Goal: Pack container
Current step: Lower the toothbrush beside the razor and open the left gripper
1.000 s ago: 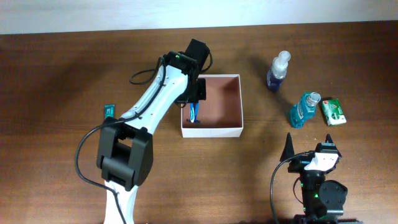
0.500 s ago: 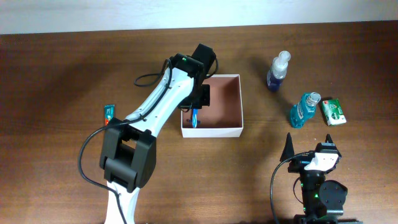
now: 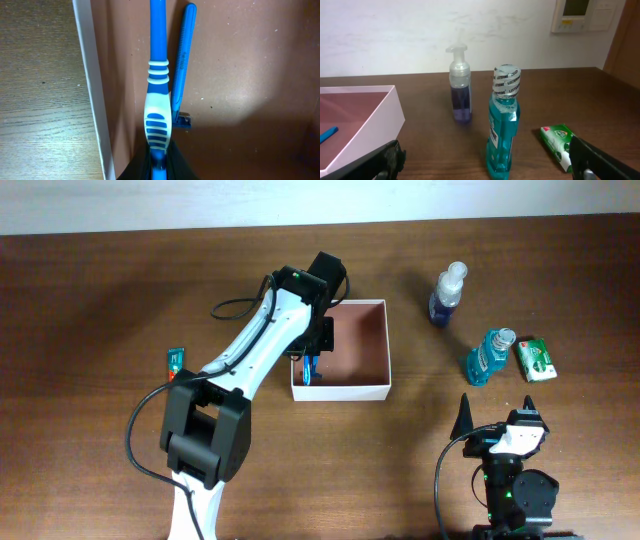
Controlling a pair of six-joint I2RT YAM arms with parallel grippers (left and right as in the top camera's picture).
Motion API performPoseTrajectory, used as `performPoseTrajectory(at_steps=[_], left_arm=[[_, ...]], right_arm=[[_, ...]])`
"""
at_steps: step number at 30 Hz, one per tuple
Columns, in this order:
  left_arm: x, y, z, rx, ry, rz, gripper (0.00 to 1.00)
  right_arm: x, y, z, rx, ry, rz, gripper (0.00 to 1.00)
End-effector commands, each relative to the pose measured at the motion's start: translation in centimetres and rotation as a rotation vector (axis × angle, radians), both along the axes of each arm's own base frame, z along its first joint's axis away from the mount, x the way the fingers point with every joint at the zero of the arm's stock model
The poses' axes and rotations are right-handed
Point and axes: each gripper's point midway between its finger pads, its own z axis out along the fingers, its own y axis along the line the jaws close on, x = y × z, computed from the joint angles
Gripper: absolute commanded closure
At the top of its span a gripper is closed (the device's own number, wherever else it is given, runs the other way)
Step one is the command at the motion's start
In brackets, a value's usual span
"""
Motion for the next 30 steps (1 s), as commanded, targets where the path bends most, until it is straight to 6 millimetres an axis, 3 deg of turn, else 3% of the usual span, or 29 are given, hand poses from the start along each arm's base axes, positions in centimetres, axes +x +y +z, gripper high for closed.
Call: performPoseTrajectory(at_steps=[1, 14, 18, 30], left_arm=[[0.24, 0.26, -0.25, 0.016, -0.006, 0.02, 0.92], [-0.39, 0.55, -0.47, 0.026, 0.02, 0.033, 0.92], [-0.39, 0.55, -0.47, 0.026, 0.02, 0.033, 0.84], [-0.33, 0.53, -0.45, 0.025, 0.018, 0.033, 0.84]], right_arm=[[-0.05, -0.31, -0.28, 0.001, 0.006, -0.015, 0.02], [-0.05, -0.31, -0.28, 0.001, 0.006, -0.015, 0.02], [-0.05, -0.31, -0.28, 0.001, 0.006, -0.015, 0.02], [-0.05, -0.31, -0.28, 0.001, 0.006, -0.015, 0.02]])
